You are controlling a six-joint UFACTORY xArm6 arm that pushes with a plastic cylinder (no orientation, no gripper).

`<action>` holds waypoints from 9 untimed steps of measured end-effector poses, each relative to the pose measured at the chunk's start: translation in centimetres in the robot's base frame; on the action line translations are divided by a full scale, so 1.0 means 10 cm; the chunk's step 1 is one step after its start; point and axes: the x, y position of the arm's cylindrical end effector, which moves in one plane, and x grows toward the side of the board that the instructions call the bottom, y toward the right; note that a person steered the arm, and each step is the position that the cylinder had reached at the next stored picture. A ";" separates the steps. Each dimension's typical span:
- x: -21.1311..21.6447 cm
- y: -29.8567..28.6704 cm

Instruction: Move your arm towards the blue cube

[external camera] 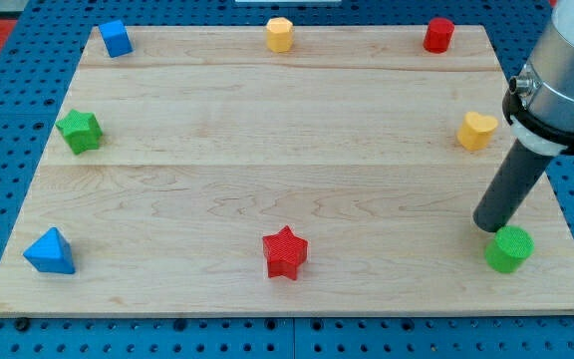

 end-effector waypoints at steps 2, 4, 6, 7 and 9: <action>-0.49 -0.65; -1.63 -2.15; -1.82 -3.94; -2.07 -4.92; -2.26 -5.11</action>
